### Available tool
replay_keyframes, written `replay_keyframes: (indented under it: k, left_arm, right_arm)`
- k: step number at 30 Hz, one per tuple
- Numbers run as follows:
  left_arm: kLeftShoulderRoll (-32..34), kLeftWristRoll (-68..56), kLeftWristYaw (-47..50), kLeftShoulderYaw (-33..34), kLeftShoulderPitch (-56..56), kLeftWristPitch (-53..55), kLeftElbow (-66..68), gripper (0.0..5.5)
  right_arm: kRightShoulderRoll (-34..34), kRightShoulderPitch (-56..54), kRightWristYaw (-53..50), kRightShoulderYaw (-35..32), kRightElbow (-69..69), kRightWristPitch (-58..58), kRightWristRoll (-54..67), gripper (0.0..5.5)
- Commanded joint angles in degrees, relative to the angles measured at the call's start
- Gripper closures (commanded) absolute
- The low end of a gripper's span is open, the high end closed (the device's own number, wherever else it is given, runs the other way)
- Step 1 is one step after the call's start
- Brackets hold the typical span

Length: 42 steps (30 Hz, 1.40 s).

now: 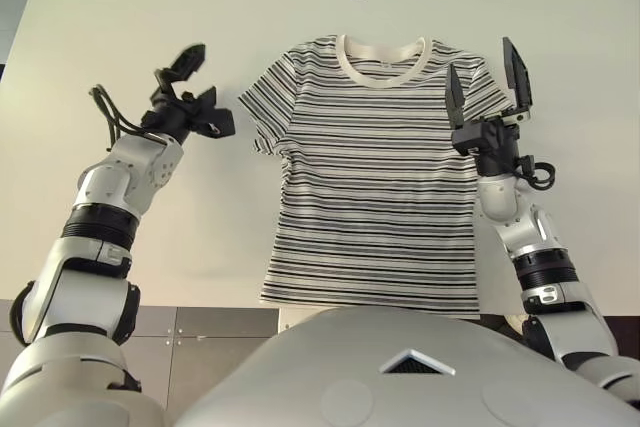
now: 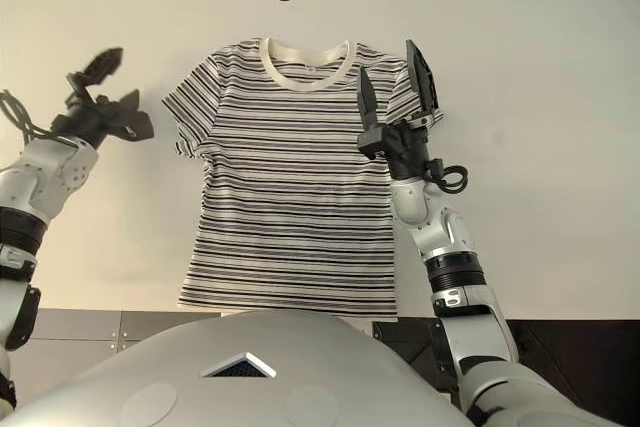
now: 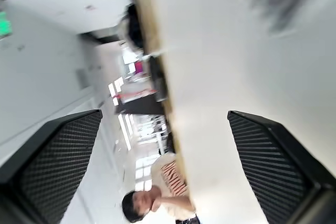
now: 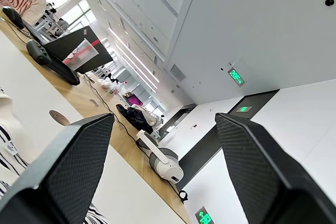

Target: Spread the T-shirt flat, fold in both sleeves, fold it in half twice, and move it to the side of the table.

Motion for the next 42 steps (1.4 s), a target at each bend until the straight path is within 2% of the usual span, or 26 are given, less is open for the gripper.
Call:
replay_keyframes:
  k: [1, 6, 17, 28, 34, 42]
  left_arm:
    - [1.0, 0.5, -3.6, -4.3, -2.6, -4.8, 2.7, 1.07]
    - [2.2, -0.5, -6.2, -8.3, -1.9, -13.2, 0.4, 1.07]
    - [-0.5, -0.3, -4.7, -11.2, -7.0, -12.9, 5.6, 1.07]
    - [-1.9, 0.7, -4.0, -14.1, -9.1, -9.3, 9.0, 2.65]
    - [-2.5, 0.9, -4.1, -15.9, -9.7, -10.1, 9.8, 3.88]
    - [-1.5, 0.0, -5.8, -16.6, -9.2, -10.7, 9.8, 5.08]
  right_arm:
    - [-1.1, 0.5, -0.6, 0.7, -1.1, 0.7, -1.1, 1.95]
    - [-1.1, 0.6, -1.6, 1.3, -1.6, 0.9, -1.9, 1.95]
    - [-1.0, 1.3, -3.1, 2.2, -1.8, 1.5, -2.1, 1.95]
    - [-1.4, 1.5, -3.6, 2.3, -1.4, 1.5, -1.6, 1.98]
    - [-1.8, 1.6, -3.7, 2.0, -1.5, 1.5, -1.3, 1.98]
    - [-1.9, 2.0, -3.7, 1.5, -2.3, 1.6, -0.8, 1.98]
